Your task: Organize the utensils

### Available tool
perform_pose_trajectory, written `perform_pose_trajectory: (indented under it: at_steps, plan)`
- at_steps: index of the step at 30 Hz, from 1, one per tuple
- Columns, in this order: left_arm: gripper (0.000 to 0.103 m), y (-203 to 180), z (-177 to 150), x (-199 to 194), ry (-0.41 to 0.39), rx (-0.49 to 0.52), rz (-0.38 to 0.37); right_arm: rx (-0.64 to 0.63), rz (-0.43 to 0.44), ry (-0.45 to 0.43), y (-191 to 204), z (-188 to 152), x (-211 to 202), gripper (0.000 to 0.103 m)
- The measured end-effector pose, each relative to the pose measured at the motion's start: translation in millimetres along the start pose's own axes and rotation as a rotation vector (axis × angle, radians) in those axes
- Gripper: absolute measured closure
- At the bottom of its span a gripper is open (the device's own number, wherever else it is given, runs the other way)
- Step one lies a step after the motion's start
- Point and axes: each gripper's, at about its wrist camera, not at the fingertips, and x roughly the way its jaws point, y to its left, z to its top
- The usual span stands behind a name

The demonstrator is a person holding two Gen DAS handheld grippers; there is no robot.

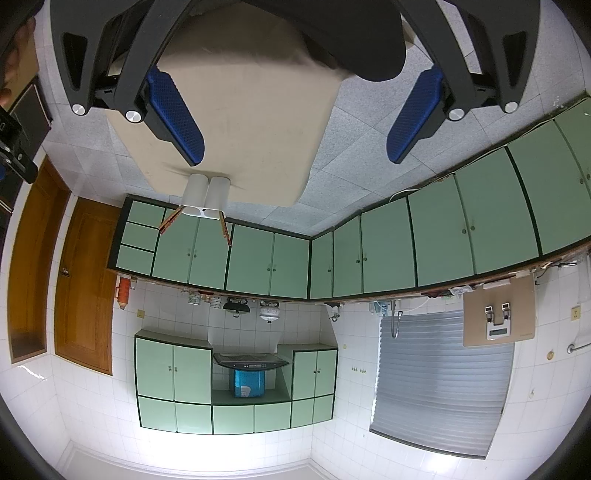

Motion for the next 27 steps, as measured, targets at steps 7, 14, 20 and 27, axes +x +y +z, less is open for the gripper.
perform_pose_trajectory:
  at_steps: [7, 14, 20, 27]
  plan:
    - [0.006, -1.5, 1.7, 0.8, 0.000, 0.000, -0.001, 0.003, -0.001, -0.001, -0.6, -0.6, -0.4, 0.006]
    - [0.006, -0.8, 1.4, 0.7, -0.001, 0.000, -0.001, 0.002, -0.001, -0.002, -0.5, -0.3, -0.4, 0.006]
    - [0.006, -0.8, 1.6, 1.0, -0.001, 0.000, 0.001, 0.001, -0.001, 0.000, -0.6, -0.1, -0.2, 0.006]
    - [0.006, 0.5, 2.3, 1.7, 0.000, 0.000, 0.000, 0.002, 0.000, -0.001, -0.1, -0.6, -1.0, 0.006]
